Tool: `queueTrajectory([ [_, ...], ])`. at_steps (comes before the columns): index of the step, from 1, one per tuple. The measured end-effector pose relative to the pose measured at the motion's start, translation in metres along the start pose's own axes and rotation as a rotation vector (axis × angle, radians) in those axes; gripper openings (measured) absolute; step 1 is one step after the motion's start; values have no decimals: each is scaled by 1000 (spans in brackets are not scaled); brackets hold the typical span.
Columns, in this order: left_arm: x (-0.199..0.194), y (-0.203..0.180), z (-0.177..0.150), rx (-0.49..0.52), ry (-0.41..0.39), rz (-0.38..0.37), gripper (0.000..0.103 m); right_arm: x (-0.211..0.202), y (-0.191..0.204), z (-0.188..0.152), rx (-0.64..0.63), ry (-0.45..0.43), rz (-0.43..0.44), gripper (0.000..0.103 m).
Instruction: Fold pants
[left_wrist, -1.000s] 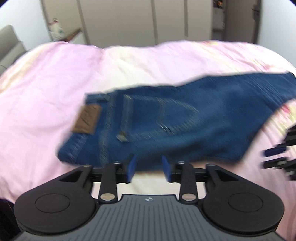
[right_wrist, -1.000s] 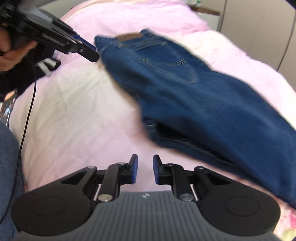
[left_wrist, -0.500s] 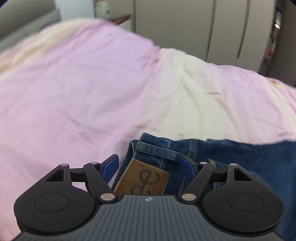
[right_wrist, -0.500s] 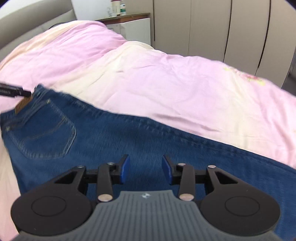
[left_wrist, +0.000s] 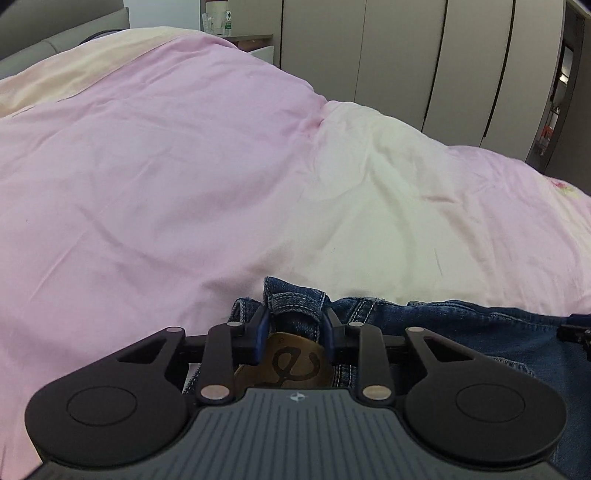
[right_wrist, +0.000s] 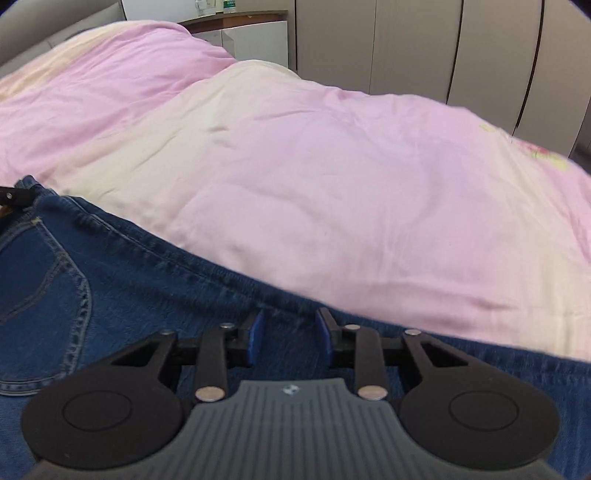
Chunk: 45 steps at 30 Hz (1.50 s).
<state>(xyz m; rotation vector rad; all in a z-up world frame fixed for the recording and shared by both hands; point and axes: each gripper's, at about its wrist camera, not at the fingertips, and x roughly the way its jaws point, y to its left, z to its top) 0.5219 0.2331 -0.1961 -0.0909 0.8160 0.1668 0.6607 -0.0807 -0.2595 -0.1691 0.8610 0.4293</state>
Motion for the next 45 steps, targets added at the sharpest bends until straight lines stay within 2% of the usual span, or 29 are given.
queueTrajectory([
  [1,-2,-3,0,13,-1,13,36,1,2,1,-7,-4,-18,26],
  [4,-18,-9,1,60,-7,92,53,-9,3,2,6,5,-39,26],
  [5,-25,-10,0,78,-12,100,54,-16,0,0,7,10,-38,26],
  [6,-35,-11,-2,90,-17,101,56,-26,-2,-4,11,9,-33,27],
  [8,-55,-12,-8,104,-22,90,66,-47,-10,-14,32,2,-21,33],
  [11,-90,-15,-19,72,-38,53,72,-82,-24,-38,74,-7,-16,36],
  [15,-137,-19,-42,-66,-42,-19,79,-137,-52,-77,165,-33,-49,43],
  [19,-168,-25,-76,-277,11,-153,79,-193,-98,-121,318,-61,-115,45],
  [23,-174,-37,-119,-502,68,-283,80,-247,-166,-177,497,-69,-198,46],
  [26,-165,-53,-149,-653,102,-347,80,-281,-220,-223,661,-89,-244,46],
  [28,-160,-67,-162,-708,114,-372,80,-300,-255,-253,774,-115,-258,46],
  [34,-153,-107,-184,-746,129,-366,80,-326,-358,-309,1075,-213,-288,50],
  [38,-141,-130,-190,-707,159,-331,80,-324,-413,-336,1226,-281,-306,51],
  [41,-132,-139,-193,-690,153,-308,81,-311,-449,-345,1296,-314,-296,51],
  [45,-123,-149,-193,-651,136,-288,82,-288,-479,-352,1349,-313,-310,49],
])
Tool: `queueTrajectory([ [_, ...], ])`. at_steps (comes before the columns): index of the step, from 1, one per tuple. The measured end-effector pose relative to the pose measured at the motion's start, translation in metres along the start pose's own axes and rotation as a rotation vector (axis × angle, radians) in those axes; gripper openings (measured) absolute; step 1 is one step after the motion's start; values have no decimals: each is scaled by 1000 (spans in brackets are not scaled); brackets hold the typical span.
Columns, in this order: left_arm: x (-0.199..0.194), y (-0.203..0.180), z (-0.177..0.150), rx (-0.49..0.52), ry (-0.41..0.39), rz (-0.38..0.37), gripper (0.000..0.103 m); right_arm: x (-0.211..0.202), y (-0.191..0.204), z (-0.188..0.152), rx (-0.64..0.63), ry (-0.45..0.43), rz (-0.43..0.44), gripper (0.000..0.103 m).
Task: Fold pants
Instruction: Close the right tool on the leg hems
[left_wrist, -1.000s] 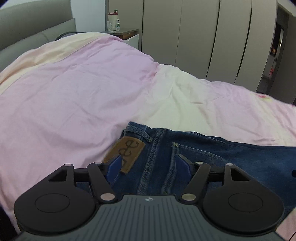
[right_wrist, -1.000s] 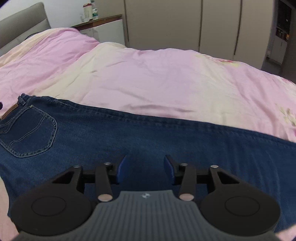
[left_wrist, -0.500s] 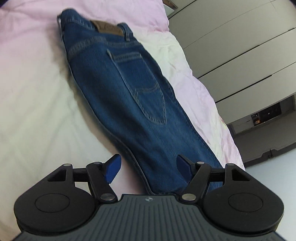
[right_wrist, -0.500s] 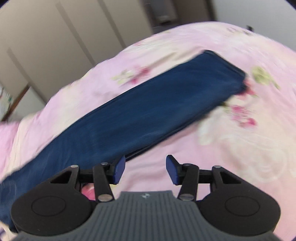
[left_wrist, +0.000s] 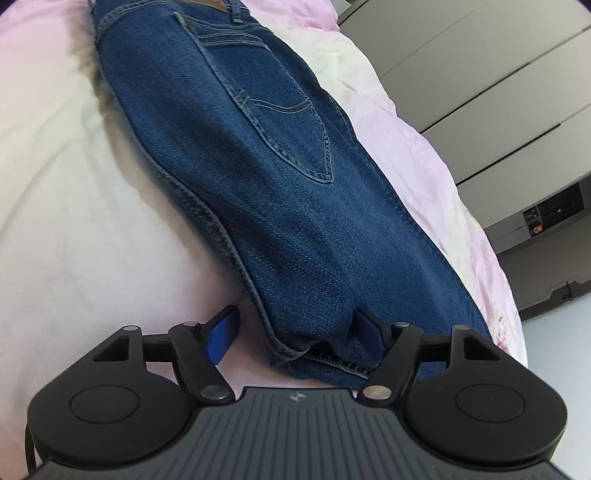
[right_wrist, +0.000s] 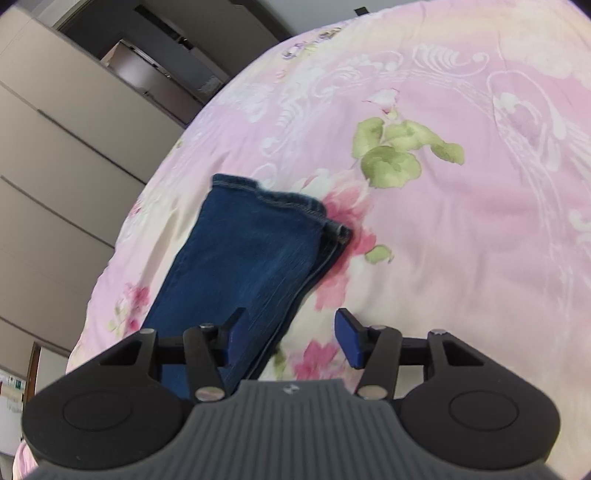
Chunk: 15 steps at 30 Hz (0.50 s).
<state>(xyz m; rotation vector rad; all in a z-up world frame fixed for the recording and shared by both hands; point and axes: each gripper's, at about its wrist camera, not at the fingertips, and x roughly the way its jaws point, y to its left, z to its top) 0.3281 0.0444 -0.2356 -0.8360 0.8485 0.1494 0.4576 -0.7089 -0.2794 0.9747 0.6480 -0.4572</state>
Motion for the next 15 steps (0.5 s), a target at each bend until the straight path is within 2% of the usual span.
queueTrajectory([
  [4,7,-9,-2,62,-7,36,82,27,-7,10,10,-14,4,44],
  [6,11,-13,-3,70,-13,39,78,37,-7,14,11,-29,12,42],
  [9,13,-15,-3,59,-17,33,59,45,1,17,-15,-37,-22,32],
  [11,10,-14,-3,48,-23,37,39,41,12,17,-60,-50,-44,17],
  [13,3,-11,-2,32,-32,22,31,32,24,19,-101,-80,-43,9],
  [15,-6,-11,1,31,-46,-2,27,19,37,23,-142,-119,-49,5],
])
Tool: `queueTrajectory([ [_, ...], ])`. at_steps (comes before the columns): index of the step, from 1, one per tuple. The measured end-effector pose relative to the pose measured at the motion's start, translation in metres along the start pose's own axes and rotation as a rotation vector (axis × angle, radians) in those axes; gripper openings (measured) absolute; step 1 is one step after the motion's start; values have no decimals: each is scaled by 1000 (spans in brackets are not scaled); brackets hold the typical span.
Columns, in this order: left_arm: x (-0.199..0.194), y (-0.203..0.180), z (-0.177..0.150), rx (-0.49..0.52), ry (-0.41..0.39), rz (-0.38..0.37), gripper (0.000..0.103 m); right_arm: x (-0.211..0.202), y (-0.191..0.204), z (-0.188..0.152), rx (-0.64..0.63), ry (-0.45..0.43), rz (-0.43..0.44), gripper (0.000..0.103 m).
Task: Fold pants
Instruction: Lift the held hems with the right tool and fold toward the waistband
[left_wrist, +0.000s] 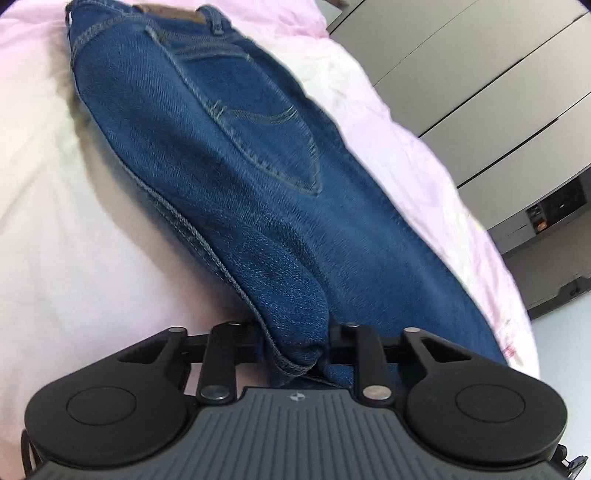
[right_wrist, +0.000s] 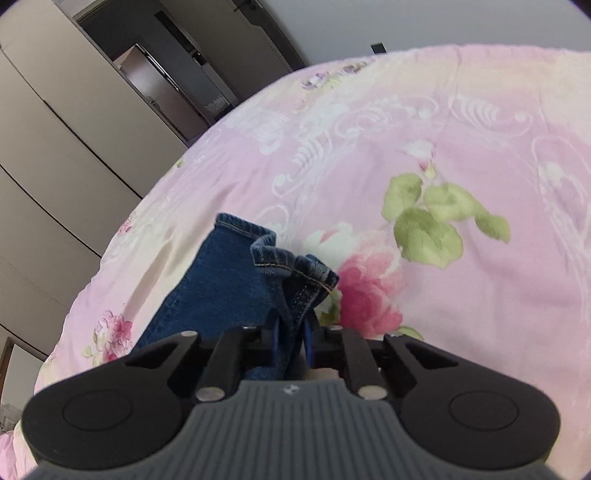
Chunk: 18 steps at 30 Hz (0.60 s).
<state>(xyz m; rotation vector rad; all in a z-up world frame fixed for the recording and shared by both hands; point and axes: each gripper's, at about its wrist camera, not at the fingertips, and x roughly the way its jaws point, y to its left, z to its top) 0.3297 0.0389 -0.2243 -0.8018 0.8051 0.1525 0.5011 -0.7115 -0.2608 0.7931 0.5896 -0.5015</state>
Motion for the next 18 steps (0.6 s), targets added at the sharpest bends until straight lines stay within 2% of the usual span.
queueTrajectory([
  [3,-17,-10,5,32,-20,-11,21,-20,17,15,-24,-27,-11,1],
  [5,-28,-9,9,11,-17,-24,17,-38,29,22,-49,-41,-16,0],
  [9,-50,-1,9,-1,13,-31,16,-84,35,32,-74,-44,-23,0],
  [13,-68,15,-7,-42,78,-54,14,-135,2,30,-25,-26,-43,0],
  [18,-83,23,-44,-4,171,-69,14,-218,-69,16,53,-57,-59,0],
])
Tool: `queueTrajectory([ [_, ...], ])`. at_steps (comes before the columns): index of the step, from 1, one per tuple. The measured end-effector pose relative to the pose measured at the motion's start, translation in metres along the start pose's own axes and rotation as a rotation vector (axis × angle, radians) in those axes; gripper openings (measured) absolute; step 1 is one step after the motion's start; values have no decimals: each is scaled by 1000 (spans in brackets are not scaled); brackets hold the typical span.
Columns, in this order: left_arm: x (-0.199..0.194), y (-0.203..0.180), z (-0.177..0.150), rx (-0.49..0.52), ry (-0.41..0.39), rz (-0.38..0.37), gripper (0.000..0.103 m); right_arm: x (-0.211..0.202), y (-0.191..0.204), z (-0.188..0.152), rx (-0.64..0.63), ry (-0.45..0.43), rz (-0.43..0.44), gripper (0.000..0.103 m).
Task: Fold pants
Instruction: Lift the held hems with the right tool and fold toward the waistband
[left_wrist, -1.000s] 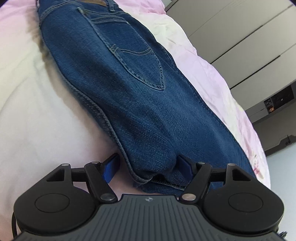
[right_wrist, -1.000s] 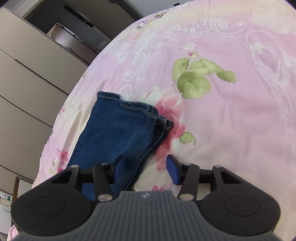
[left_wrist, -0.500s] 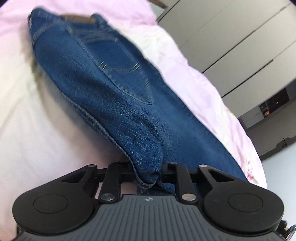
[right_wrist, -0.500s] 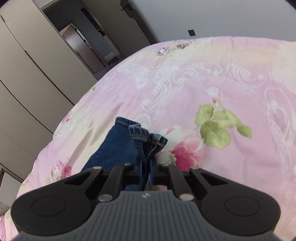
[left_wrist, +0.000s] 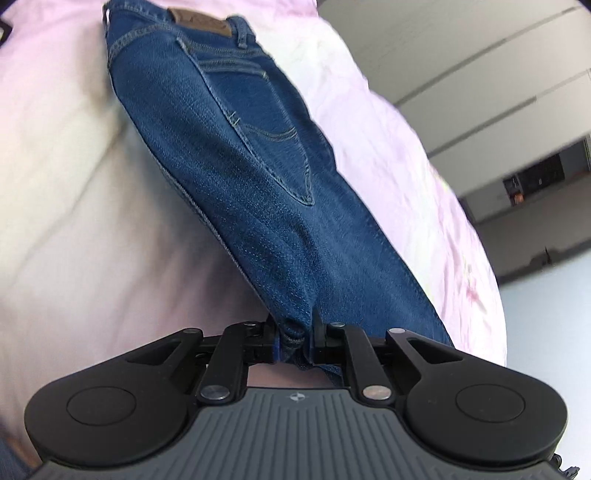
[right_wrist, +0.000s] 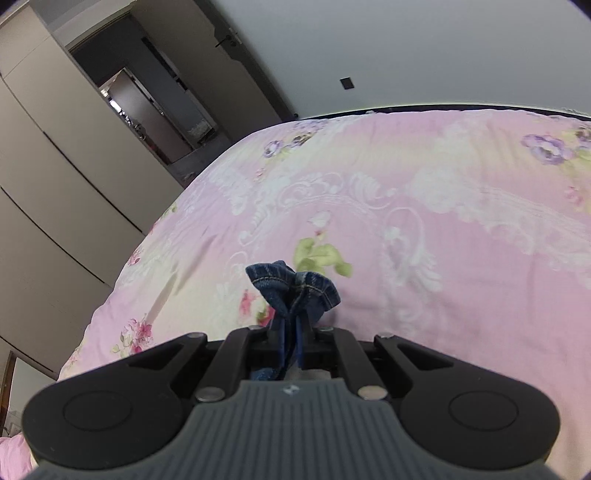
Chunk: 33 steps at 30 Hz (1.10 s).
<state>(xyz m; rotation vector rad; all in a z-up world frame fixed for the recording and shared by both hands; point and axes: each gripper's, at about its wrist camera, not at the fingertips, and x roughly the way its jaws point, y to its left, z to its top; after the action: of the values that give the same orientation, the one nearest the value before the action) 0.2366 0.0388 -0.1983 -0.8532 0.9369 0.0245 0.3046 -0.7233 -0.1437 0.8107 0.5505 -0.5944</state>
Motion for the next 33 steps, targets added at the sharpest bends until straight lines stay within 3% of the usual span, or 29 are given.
queueTrajectory([
  [7,13,-6,-51,124,197,62,14,-101,-97,3,98,-55,-58,0],
  [10,30,-13,-55,215,250,129,16,-129,-109,7,103,-68,-66,0],
  [12,36,-14,-48,220,290,139,22,-143,-104,8,77,-74,-43,0],
  [13,36,-12,-47,217,309,148,30,-151,-96,8,51,-84,-30,0],
  [17,19,-12,-49,295,342,161,43,-182,-51,12,-62,-100,49,0],
  [19,8,-19,-52,367,353,193,49,-199,-20,13,-129,-86,89,0],
  [22,-12,-28,-50,463,347,178,49,-227,32,7,-210,-65,157,0],
  [28,-63,-57,-18,600,221,57,49,-257,133,-25,-282,-25,294,1],
  [33,-100,-76,20,680,93,11,49,-256,216,-80,-305,50,425,1],
])
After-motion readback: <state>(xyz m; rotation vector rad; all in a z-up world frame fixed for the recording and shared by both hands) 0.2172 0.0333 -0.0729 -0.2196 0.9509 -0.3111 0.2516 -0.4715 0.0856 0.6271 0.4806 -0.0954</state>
